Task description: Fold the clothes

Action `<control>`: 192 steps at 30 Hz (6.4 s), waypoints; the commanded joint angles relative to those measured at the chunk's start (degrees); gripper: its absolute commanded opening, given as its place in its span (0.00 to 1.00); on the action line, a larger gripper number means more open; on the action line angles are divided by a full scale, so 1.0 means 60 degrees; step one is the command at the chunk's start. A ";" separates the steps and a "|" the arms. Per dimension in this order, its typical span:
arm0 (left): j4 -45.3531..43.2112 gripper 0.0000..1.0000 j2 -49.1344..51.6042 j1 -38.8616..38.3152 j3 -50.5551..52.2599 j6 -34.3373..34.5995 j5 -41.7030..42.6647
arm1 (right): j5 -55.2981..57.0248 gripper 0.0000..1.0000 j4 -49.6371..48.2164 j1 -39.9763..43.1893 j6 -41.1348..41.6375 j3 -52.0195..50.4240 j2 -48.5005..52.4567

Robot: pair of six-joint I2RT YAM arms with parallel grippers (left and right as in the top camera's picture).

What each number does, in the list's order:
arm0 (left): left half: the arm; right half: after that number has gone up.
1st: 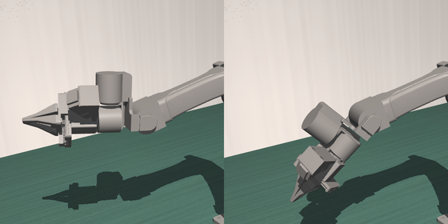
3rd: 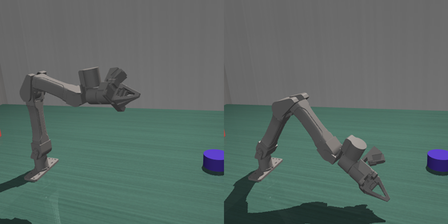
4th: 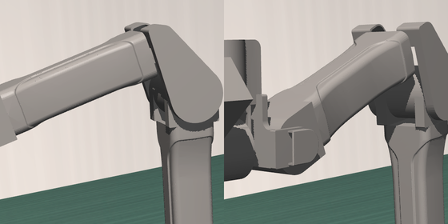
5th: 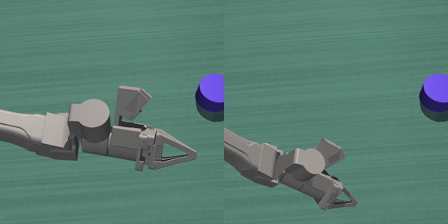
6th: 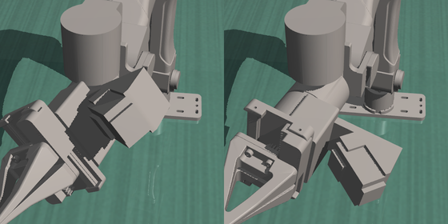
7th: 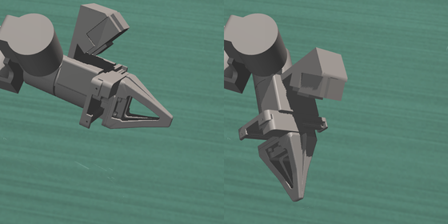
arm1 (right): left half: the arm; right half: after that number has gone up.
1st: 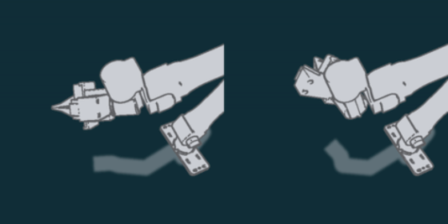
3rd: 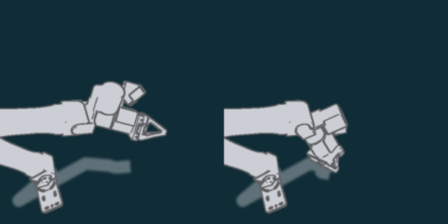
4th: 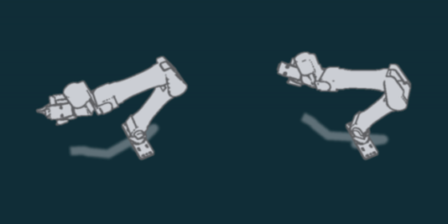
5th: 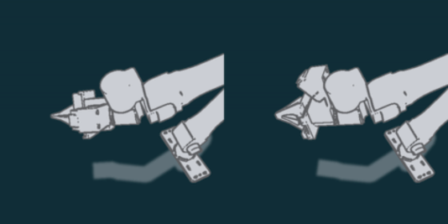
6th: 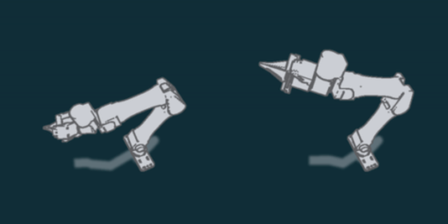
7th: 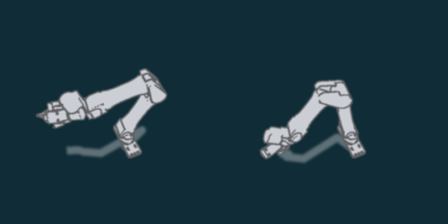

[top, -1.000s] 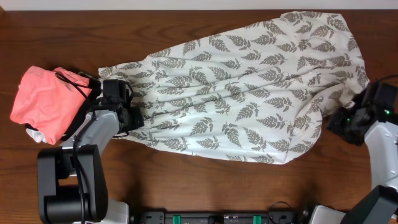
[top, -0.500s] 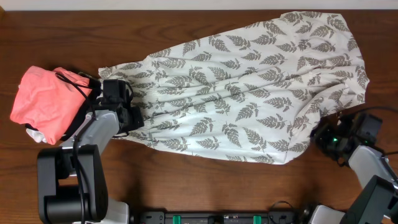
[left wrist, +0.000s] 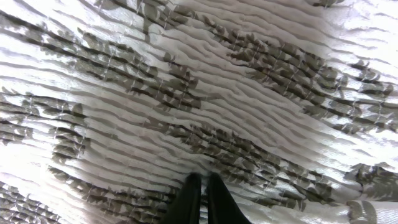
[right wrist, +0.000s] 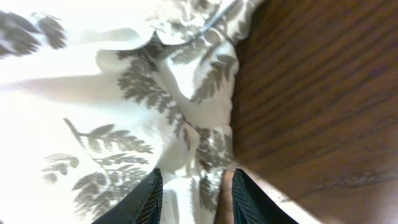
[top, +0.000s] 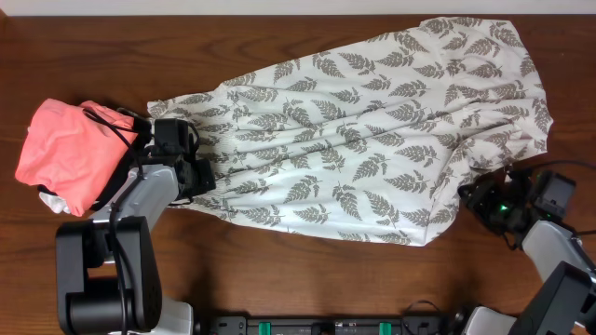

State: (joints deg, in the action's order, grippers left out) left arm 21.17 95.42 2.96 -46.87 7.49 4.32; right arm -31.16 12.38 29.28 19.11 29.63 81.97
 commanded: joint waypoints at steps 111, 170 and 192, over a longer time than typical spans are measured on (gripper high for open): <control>0.0393 0.08 0.0313 0.0102 0.0273 0.0015 -0.0120 | 0.5158 0.14 0.4900 0.1129 0.0036 0.3523 0.0590; 0.0503 0.44 0.0313 0.0102 0.0273 0.0018 0.0463 | 0.3151 0.16 0.6601 0.1643 -0.1621 0.8961 0.1541; 0.0506 0.44 0.0313 0.0102 0.0273 0.0018 0.0463 | 0.3337 0.24 0.5617 -0.1457 -0.4229 0.9133 0.6557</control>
State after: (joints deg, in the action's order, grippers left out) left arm 22.48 95.24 2.94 -47.27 7.46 7.53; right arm -11.51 47.11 20.86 -4.27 84.58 119.81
